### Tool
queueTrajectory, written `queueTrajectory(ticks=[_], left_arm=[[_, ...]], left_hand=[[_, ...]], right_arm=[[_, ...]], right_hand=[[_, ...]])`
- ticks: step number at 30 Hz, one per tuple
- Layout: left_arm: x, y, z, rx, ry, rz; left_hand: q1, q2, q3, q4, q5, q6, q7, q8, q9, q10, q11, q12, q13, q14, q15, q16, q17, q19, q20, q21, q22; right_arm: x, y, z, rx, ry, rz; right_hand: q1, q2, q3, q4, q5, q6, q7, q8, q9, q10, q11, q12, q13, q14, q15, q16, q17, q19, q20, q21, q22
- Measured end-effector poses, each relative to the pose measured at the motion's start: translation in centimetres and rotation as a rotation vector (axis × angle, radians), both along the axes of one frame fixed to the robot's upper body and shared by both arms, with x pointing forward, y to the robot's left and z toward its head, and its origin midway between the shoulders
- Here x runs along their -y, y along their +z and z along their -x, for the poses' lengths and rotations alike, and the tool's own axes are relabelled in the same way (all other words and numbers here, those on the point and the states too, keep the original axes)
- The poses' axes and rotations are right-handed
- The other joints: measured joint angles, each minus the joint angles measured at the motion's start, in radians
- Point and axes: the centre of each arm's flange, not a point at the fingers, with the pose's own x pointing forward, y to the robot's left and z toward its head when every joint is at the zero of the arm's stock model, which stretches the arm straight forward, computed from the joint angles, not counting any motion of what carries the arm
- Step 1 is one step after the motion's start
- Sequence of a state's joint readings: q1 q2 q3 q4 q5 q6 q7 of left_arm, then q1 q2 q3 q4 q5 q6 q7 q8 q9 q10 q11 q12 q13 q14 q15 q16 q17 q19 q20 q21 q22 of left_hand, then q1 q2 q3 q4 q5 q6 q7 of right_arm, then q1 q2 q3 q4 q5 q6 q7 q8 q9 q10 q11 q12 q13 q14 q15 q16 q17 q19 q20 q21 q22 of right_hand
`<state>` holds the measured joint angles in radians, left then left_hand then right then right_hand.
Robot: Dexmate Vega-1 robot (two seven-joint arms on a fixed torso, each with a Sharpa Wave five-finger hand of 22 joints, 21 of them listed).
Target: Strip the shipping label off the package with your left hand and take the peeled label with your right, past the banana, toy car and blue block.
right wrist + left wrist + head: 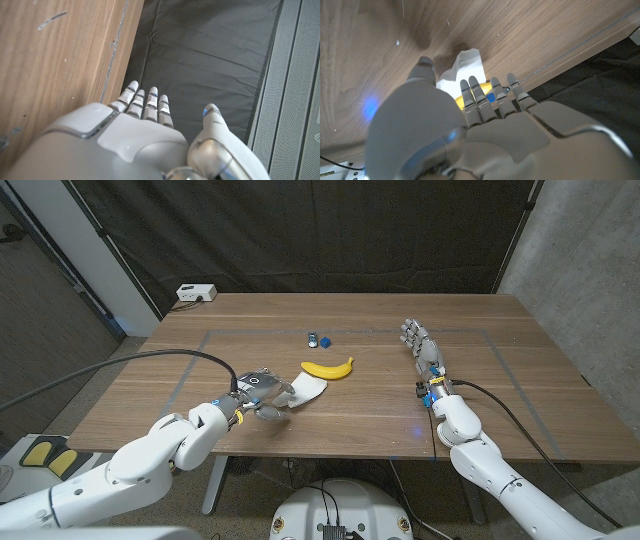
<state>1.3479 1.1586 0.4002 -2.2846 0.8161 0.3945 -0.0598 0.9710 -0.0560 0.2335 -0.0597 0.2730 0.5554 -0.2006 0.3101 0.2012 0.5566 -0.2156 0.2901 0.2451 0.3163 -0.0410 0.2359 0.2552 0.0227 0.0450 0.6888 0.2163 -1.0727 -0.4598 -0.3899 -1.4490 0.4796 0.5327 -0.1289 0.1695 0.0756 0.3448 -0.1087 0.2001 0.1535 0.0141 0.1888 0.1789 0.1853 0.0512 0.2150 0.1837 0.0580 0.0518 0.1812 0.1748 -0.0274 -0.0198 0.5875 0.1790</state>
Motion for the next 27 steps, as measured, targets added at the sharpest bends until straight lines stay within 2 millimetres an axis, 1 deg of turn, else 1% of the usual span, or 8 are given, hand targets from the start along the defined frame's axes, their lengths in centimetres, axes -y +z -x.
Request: queueTrajectory(ticks=[4,9,12,17,19,22,25,27], left_arm=[[-0.2,-0.4,-0.6,0.012,-0.007,0.005],[-0.1,-0.8,-1.1,0.060,-0.033,0.024],[0.2,-0.9,-1.3,0.108,-0.067,0.041],[0.4,-1.4,-1.9,0.122,-0.086,0.058],[0.6,-1.5,-2.0,0.125,-0.099,0.063],[0.8,-2.0,-2.3,0.126,-0.114,0.079],[1.0,-2.4,-2.5,0.140,-0.130,0.102],[1.0,-2.7,-2.7,0.134,-0.127,0.106]], left_hand=[[0.053,0.034,0.022,-0.022,-0.022,0.060,-0.014,0.016,-0.006,0.064,-0.003,-0.006,-0.015,0.040,-0.002,0.008,-0.009,0.018,-0.004,0.012,-0.006],[0.063,0.034,0.026,-0.026,-0.033,0.061,-0.015,0.015,-0.006,0.071,-0.002,-0.020,-0.022,0.040,-0.002,0.008,-0.014,0.029,-0.004,0.018,-0.007],[0.063,0.034,0.026,-0.026,-0.045,0.072,-0.004,0.015,-0.006,0.074,0.001,-0.024,-0.025,0.052,0.000,0.012,-0.014,0.040,-0.004,0.023,-0.008],[0.070,0.033,0.026,-0.026,-0.052,0.100,-0.002,0.018,-0.006,0.098,-0.001,-0.028,-0.027,0.067,-0.001,0.015,-0.019,0.042,-0.006,0.027,-0.013],[0.086,0.049,0.036,-0.036,-0.066,0.170,-0.002,0.040,-0.010,0.164,-0.001,-0.027,-0.031,0.103,-0.003,0.024,-0.022,0.057,-0.014,0.036,-0.013],[0.148,0.089,0.068,-0.068,-0.081,0.323,0.007,0.086,-0.011,0.317,0.000,0.000,-0.026,0.187,-0.006,0.045,-0.028,0.087,-0.026,0.059,-0.017],[0.223,0.114,0.104,-0.093,-0.092,0.484,0.044,0.144,-0.013,0.470,0.009,0.043,0.001,0.284,-0.012,0.066,-0.027,0.120,-0.045,0.082,-0.017],[0.240,0.116,0.113,-0.099,-0.095,0.542,0.058,0.164,-0.013,0.502,0.017,0.059,0.014,0.327,-0.017,0.073,-0.024,0.139,-0.052,0.094,-0.017]], right_arm=[[0.1,-0.1,0.0,0.000,-0.001,-0.004],[0.2,-0.2,-0.1,-0.002,-0.004,-0.007],[0.4,-0.2,-0.1,-0.003,-0.008,-0.009],[0.5,-0.3,-0.1,-0.005,-0.013,-0.009],[0.5,-0.3,0.0,-0.004,-0.016,-0.008],[0.6,-0.3,0.1,-0.002,-0.019,-0.006],[0.7,-0.4,0.2,-0.001,-0.023,-0.008],[0.7,-0.4,0.2,0.000,-0.024,-0.007]], right_hand=[[-0.002,0.002,-0.004,0.004,0.000,0.000,0.000,0.000,0.000,0.000,0.000,0.000,0.000,0.000,0.000,0.000,0.000,0.000,0.000,0.000,0.000],[-0.004,0.004,-0.004,0.004,0.000,0.000,0.000,0.000,0.000,0.000,0.000,0.000,0.000,0.000,0.000,0.000,0.000,0.004,0.004,0.000,0.000],[-0.004,0.004,-0.004,0.004,0.000,0.000,0.000,0.000,0.000,0.000,0.000,0.000,0.000,0.000,0.000,0.000,0.000,0.004,0.004,0.000,0.000],[-0.004,0.004,-0.004,0.004,0.000,0.000,0.000,0.000,0.000,0.000,0.000,0.000,0.000,0.000,0.000,0.000,0.000,0.004,0.004,0.000,0.000],[-0.004,0.004,-0.004,0.004,0.000,0.000,0.000,0.000,0.000,0.000,0.000,0.000,0.000,0.000,0.000,0.000,0.000,0.004,0.004,0.000,0.000],[-0.004,0.004,-0.004,0.004,0.000,0.000,0.000,0.000,0.000,0.000,0.000,0.000,0.000,0.000,0.000,0.000,0.000,0.004,0.004,-0.008,0.000],[-0.004,0.004,-0.004,0.004,0.000,0.000,0.000,0.000,0.000,0.000,0.000,0.000,0.000,0.000,0.000,0.000,0.000,0.004,0.004,-0.008,0.000],[-0.004,0.004,-0.004,0.004,0.000,0.000,0.000,0.000,0.000,0.000,0.000,0.000,0.000,0.000,0.000,0.000,0.000,0.004,0.004,-0.008,0.000]])
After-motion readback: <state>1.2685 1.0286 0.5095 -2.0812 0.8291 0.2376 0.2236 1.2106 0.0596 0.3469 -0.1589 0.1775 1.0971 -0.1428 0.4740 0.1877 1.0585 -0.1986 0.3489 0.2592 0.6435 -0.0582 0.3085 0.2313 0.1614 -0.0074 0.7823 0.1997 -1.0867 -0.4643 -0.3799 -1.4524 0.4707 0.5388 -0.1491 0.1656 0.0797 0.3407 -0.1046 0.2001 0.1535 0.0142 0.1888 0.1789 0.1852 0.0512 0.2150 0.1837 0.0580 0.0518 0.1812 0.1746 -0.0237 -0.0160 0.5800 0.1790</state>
